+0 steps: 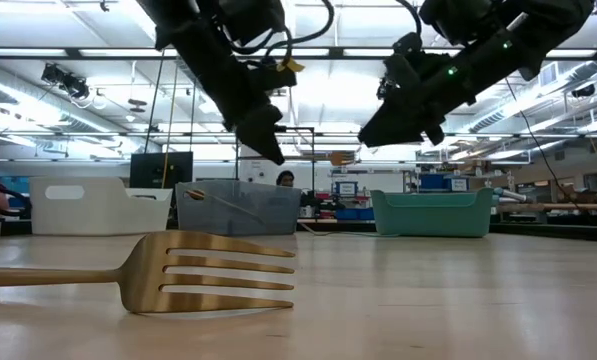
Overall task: Sort silverware by color (type)
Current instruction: Put the top gold fork into the black bin
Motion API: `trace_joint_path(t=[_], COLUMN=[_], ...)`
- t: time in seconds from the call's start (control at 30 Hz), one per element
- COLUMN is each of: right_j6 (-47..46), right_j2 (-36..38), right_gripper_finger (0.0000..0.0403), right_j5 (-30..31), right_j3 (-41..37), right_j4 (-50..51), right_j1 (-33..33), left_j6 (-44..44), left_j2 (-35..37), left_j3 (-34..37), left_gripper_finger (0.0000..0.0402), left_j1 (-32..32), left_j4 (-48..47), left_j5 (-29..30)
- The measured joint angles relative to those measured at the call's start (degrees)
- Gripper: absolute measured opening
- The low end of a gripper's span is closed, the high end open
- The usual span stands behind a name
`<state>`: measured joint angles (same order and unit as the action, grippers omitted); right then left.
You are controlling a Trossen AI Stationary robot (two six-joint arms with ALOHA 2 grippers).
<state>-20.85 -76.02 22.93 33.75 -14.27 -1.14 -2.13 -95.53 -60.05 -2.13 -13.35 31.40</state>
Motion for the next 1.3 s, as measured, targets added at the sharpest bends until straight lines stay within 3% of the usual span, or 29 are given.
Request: trace_joint_path(t=[0.2,0.5,0.8,1.1,1.3], right_j6=[-1.98,-6.58,-8.09,-12.57,-13.68], right_j2=[-2.72,-10.61,-13.0,-12.89,-12.89], right_gripper_finger=[0.0136,0.0136,0.0136,0.0136,0.0136], right_j5=[1.28,4.49,7.52,2.41,4.46], right_j3=[-0.03,0.0,-0.03,-0.03,-0.03], right_j4=[-1.08,-5.0,-7.14,-6.99,-6.72], right_j1=[4.05,8.84,11.83,13.42,15.94], left_j6=[0.74,1.66,1.43,-6.31,-14.54], left_j2=[2.4,6.0,7.02,6.68,3.9], left_j3=[-0.04,-0.04,-0.02,-0.02,-0.02], left_gripper_finger=[0.003,0.0032,0.0033,0.0033,0.0034], left_j1=[-4.19,-9.63,-13.29,-15.58,-16.14], left_j4=[-2.21,-12.66,-22.29,-19.26,-17.18], left_j5=[0.04,-0.1,-3.14,-5.79,-4.76])
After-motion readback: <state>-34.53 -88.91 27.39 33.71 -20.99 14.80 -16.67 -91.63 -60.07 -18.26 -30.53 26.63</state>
